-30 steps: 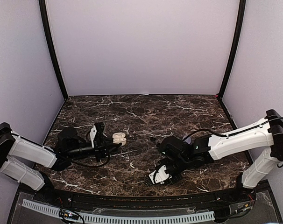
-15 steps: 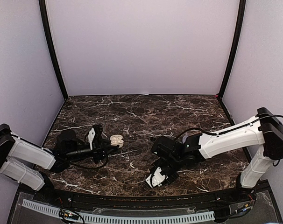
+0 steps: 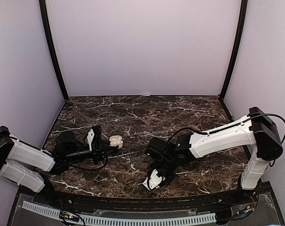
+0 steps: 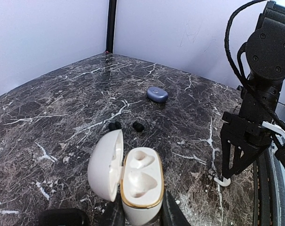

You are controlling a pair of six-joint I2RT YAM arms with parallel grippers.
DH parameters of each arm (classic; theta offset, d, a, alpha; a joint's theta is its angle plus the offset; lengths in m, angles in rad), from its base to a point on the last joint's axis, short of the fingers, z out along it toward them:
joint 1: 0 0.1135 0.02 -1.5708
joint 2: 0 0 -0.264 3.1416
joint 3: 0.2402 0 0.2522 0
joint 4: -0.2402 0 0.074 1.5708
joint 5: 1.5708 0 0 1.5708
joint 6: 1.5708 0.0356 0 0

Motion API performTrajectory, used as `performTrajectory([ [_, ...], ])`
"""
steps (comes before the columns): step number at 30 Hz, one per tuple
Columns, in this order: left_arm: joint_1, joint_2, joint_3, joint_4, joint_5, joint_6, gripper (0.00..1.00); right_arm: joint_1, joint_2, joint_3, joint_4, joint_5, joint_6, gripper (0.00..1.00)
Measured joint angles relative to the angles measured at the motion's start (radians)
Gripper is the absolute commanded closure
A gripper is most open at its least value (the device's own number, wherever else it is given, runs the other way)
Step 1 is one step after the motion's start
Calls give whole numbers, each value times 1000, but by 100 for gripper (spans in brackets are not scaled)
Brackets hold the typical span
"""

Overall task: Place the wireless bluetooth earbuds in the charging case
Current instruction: Pick up the left earbud from the center of the board.

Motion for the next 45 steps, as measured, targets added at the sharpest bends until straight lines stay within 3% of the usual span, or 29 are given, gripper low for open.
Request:
performTrajectory([
  [17, 6, -11, -5, 4, 0, 1, 92, 54, 124, 148, -142, 118, -56, 69],
  [28, 6, -31, -6, 4, 1, 1, 92, 142, 161, 200, -204, 285, -30, 70],
  [34, 6, -56, -10, 4, 3, 1, 92, 178, 203, 253, -264, 378, 6, 75],
  [45, 6, -59, -10, 4, 14, 1, 92, 196, 221, 273, -300, 417, 27, 82],
])
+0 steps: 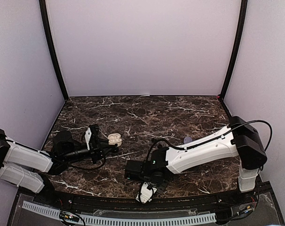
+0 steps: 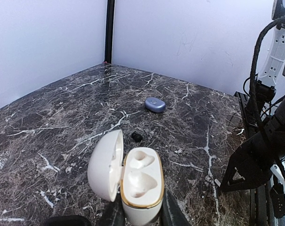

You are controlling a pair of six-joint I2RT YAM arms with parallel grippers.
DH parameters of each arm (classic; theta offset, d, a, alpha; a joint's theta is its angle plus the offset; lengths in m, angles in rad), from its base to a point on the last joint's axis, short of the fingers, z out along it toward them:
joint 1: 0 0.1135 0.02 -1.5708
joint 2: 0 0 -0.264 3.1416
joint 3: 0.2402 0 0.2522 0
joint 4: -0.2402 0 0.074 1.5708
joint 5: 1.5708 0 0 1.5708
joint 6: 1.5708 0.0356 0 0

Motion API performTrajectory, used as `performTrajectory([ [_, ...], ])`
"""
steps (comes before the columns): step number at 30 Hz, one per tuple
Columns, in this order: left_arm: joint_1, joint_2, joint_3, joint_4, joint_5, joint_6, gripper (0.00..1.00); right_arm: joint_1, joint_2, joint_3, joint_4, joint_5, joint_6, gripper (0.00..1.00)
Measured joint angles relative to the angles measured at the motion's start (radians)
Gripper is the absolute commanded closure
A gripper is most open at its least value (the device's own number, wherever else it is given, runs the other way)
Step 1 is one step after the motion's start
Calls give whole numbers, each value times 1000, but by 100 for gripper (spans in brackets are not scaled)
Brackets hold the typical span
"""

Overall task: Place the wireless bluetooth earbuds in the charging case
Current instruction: Pick up the left earbud from the center of the board.

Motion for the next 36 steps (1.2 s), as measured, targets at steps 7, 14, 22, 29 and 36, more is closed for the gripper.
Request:
performTrajectory([
  [7, 0, 0, 0, 0, 1, 0, 92, 1, 0, 0, 4, 12, -7, 90],
  [14, 0, 0, 0, 0, 2, 0, 92, -2, 0, 0, 29, 20, -5, 94],
  [22, 0, 3, 0, 2, 10, 6, 92, -21, -21, -3, 63, -51, 35, 95],
  [29, 0, 31, -1, 30, 52, 11, 92, -62, -209, -78, 194, -205, 101, 98],
  [36, 0, 96, -1, 85, 120, 10, 92, -127, -421, -216, 439, -412, 237, 98],
])
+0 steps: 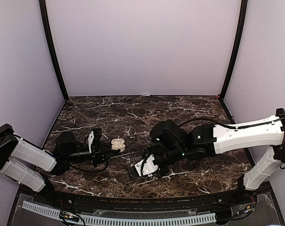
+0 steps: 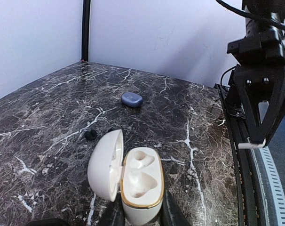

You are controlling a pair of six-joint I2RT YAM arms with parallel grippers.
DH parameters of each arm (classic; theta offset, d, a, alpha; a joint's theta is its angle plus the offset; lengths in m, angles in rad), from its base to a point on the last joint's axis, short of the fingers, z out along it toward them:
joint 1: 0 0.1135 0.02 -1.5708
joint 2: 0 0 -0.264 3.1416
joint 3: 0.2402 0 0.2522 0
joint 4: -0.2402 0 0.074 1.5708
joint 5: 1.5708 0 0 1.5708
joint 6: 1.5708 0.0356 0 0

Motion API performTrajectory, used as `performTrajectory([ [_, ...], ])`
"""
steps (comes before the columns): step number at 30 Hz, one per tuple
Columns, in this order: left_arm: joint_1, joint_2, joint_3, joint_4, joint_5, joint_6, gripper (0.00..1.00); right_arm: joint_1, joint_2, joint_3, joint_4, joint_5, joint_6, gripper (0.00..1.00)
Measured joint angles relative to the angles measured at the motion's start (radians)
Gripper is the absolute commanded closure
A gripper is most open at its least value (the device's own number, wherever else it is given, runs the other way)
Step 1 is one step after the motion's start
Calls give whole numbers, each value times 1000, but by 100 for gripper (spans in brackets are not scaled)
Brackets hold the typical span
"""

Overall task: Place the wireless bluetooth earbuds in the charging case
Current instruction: Pick up the left earbud from the center of the board, then insert the left earbud into the left side groove of the charging case.

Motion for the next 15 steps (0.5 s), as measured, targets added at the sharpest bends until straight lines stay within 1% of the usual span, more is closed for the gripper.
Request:
performTrajectory([
  [6, 0, 64, 0, 76, 56, -16, 92, -54, -109, -119, 214, -145, 159, 99],
  [9, 0, 99, 1, 112, 74, -26, 92, -65, -128, -151, 317, -196, 234, 99],
  [15, -12, 124, 3, 138, 92, -27, 92, -68, -145, -198, 491, -247, 360, 99],
])
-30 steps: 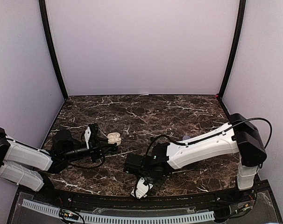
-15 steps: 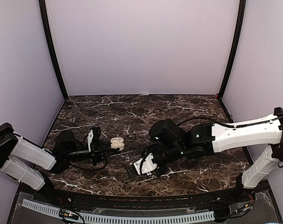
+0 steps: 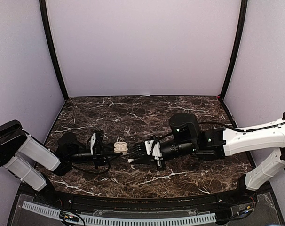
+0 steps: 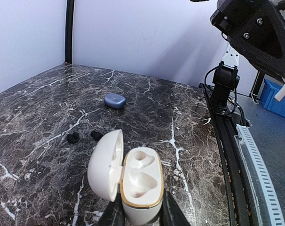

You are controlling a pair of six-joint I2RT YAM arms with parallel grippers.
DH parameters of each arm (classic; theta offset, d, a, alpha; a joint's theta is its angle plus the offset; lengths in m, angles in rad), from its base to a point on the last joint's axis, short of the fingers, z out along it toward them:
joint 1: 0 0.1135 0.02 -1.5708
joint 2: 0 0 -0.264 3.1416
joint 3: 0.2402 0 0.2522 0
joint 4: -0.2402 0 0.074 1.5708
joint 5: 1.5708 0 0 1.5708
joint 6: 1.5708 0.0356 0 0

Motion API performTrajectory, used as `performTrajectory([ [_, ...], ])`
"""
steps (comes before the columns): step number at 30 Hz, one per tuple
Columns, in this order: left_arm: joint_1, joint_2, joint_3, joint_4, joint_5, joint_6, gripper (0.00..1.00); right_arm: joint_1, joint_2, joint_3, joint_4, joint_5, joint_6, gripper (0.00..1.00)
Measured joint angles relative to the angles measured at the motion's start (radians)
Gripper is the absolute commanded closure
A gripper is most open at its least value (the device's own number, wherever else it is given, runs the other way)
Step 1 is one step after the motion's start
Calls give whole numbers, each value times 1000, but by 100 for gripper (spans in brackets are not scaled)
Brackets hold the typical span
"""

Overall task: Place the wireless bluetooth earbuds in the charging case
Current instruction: Insert the left earbud into the left side groove of the charging case.

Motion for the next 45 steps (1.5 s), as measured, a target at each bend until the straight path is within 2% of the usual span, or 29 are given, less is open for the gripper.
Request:
performTrajectory([
  [12, -67, 17, 19, 5, -2, 63, 93, 0, 19, -19, 282, -18, 222, 100],
  [20, -93, 13, 26, -8, -25, 99, 92, 0, 79, -23, 383, -3, 303, 100],
  [36, -104, -27, 15, 37, -36, 98, 93, 27, 220, -83, 600, 230, 358, 100],
  [45, -106, -45, 7, 43, -39, 98, 93, 31, 246, -85, 634, 313, 358, 100],
])
